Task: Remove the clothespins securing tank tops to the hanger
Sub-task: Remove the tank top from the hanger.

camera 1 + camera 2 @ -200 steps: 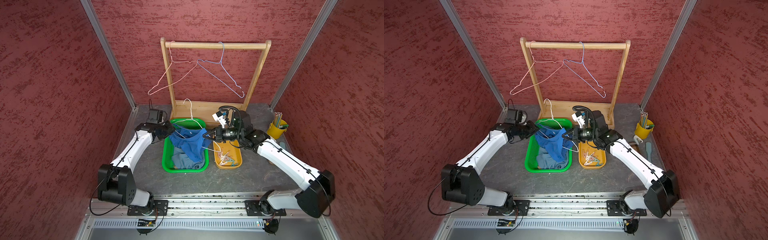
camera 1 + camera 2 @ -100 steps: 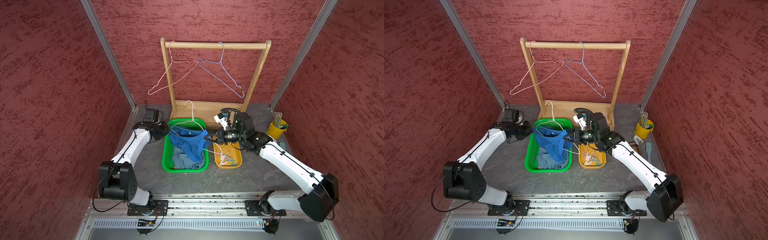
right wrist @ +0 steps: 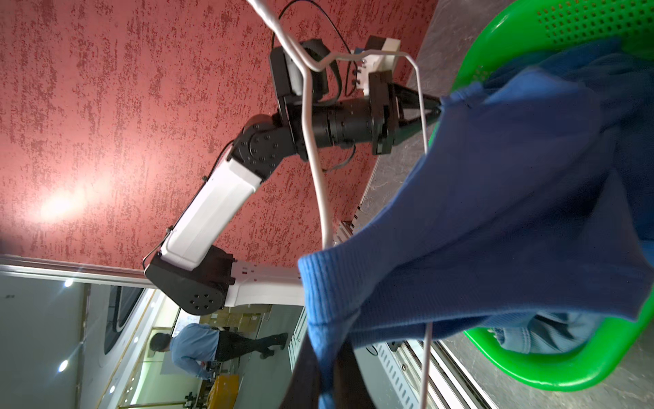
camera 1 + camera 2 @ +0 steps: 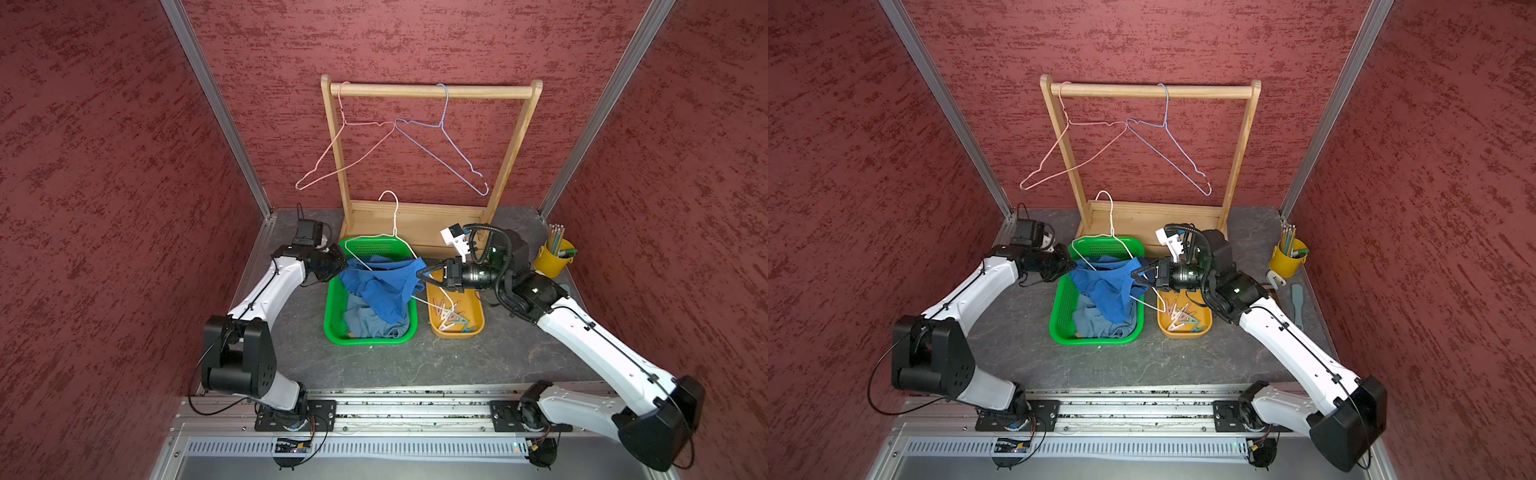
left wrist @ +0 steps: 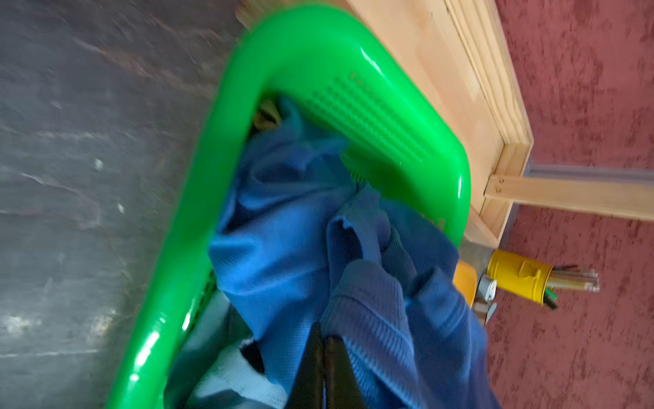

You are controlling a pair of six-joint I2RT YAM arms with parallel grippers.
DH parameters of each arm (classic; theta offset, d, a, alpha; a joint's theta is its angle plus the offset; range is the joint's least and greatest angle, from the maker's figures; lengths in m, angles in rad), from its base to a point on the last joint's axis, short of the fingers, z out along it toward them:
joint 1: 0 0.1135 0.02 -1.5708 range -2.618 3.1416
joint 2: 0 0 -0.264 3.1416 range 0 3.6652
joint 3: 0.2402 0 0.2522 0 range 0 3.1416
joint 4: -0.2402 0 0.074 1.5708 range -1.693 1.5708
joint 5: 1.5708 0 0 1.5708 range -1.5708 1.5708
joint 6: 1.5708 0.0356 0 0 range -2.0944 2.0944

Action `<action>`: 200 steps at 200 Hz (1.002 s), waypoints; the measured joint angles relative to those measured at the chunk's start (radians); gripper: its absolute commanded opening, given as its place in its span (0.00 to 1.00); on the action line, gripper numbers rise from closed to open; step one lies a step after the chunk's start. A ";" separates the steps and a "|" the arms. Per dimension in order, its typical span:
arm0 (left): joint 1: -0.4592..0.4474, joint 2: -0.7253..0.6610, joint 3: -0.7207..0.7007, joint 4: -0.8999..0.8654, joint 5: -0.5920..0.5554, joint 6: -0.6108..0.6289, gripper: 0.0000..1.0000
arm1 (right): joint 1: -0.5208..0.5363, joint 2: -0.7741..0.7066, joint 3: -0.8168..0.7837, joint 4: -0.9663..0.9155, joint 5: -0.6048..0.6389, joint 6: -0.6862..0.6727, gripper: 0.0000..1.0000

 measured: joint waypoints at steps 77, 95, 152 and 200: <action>-0.085 -0.359 0.133 -0.279 -0.222 0.000 0.99 | 0.043 0.217 0.099 0.002 0.089 -0.040 0.00; -0.082 -0.314 0.320 -0.333 -0.266 0.105 1.00 | 0.064 0.243 0.100 -0.005 0.090 -0.050 0.00; -0.112 -0.109 0.483 -0.314 -0.189 0.236 0.82 | 0.128 0.318 0.129 -0.009 0.086 -0.054 0.00; -0.142 -0.022 0.447 -0.238 -0.092 0.205 0.56 | 0.142 0.326 0.135 0.011 0.080 -0.048 0.00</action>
